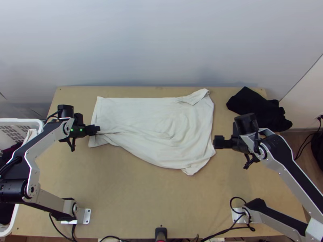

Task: Fold the t-shirt

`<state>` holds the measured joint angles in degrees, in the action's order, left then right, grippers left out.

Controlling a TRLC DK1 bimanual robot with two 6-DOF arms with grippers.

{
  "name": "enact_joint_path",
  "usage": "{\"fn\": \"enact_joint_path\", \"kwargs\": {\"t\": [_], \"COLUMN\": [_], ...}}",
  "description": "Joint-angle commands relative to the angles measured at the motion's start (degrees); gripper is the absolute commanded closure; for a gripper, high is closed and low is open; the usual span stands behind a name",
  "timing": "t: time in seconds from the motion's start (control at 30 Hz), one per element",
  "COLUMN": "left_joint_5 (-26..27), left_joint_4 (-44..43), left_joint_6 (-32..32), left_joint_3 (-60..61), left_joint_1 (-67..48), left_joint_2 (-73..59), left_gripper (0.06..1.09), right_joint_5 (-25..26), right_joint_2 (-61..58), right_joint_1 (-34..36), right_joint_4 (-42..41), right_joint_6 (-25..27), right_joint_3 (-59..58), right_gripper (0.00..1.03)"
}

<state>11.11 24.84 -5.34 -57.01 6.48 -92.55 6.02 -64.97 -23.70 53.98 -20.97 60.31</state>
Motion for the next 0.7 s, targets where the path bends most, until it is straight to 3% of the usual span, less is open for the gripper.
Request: {"fn": "enact_joint_path", "kwargs": {"t": [0.0, 0.3, 0.67], "left_joint_5": [0.0, 0.0, 0.0], "left_joint_4": [-1.5, -1.3, 2.3], "left_joint_6": [0.1, -1.2, -2.4], "left_joint_3": [0.2, 0.3, -4.4], "left_joint_1": [-0.4, -0.3, -0.6], "left_joint_2": [0.9, 9.7, 12.4], "left_gripper": [1.02, 1.04, 1.04], "right_joint_5": [-5.9, -13.3, -14.6], "right_joint_2": [-0.6, -3.8, -14.3], "right_joint_1": [-6.7, -17.7, -23.1], "right_joint_4": [6.6, 8.1, -5.6], "right_joint_6": [0.8, 0.2, -3.8], "right_joint_3": [1.9, -4.6, -9.8], "right_gripper": [0.05, 0.05, 0.07]}}
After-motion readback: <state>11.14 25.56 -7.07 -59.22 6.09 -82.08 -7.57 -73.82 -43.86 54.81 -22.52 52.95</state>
